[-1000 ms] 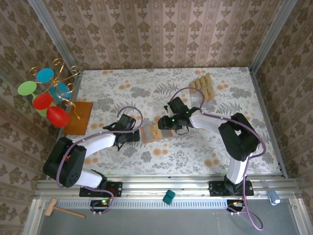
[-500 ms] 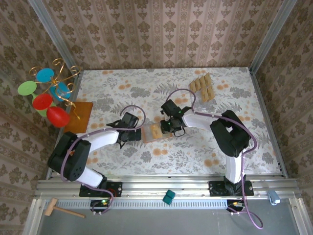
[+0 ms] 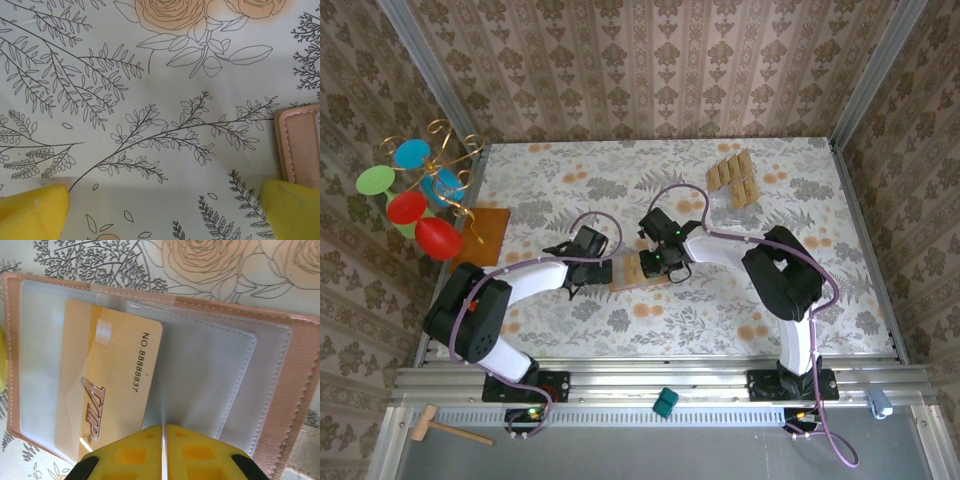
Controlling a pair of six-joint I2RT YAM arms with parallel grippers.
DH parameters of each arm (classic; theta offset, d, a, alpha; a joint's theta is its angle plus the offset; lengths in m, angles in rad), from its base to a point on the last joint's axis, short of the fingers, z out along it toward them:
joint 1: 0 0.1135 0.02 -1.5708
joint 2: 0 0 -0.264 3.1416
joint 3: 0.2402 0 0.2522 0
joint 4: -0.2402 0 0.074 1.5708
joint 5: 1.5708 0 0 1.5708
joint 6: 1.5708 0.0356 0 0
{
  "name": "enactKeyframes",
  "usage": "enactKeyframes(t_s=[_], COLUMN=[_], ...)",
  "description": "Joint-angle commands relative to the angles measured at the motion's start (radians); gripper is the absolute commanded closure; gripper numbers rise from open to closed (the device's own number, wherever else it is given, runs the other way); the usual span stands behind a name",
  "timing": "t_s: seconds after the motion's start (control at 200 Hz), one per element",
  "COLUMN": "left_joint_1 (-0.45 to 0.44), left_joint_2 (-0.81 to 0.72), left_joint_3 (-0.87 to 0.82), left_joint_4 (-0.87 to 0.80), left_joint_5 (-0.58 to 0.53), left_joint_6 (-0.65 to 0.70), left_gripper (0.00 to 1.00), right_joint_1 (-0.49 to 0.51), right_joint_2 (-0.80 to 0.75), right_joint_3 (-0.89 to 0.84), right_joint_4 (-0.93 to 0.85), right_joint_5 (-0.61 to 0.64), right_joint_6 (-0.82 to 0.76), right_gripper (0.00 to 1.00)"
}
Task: Put the credit cards into the card holder
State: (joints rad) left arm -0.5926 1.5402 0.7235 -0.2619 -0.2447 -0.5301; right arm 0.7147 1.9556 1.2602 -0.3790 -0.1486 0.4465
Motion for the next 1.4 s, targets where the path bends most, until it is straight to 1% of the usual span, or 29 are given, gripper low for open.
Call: enactKeyframes(t_s=[0.0, 0.165, 0.275, 0.34, 0.605, 0.88, 1.395], left_joint_1=[-0.013, -0.015, -0.015, -0.013, 0.008, 0.033, 0.043], left_joint_2=[0.033, 0.032, 0.031, 0.028, 0.011, 0.01, 0.044], left_joint_3=[0.014, 0.014, 0.014, 0.016, 0.021, 0.027, 0.048], left_joint_4=[0.0, 0.005, 0.003, 0.0, -0.013, -0.022, -0.016], left_joint_5=[0.005, 0.007, 0.005, 0.001, -0.005, -0.008, -0.003], left_joint_6=[0.012, 0.012, 0.016, 0.019, 0.035, 0.047, 0.056], left_gripper=[0.0, 0.0, 0.0, 0.0, 0.0, 0.0, 0.0], right_joint_1=[0.022, 0.04, 0.036, 0.025, -0.02, -0.026, -0.024], right_joint_2=[0.026, 0.039, 0.028, 0.011, -0.041, 0.014, 0.101], right_joint_3=[0.036, 0.057, 0.071, 0.07, 0.108, 0.175, 0.206], right_joint_4=[-0.042, -0.072, -0.109, -0.121, -0.147, -0.146, -0.11], right_joint_5=[0.028, 0.059, 0.109, 0.127, 0.117, 0.071, 0.015], right_joint_6=[-0.014, -0.028, -0.053, -0.063, -0.084, -0.076, -0.047], right_gripper=[0.88, 0.87, 0.83, 0.82, 0.83, 0.86, 0.88])
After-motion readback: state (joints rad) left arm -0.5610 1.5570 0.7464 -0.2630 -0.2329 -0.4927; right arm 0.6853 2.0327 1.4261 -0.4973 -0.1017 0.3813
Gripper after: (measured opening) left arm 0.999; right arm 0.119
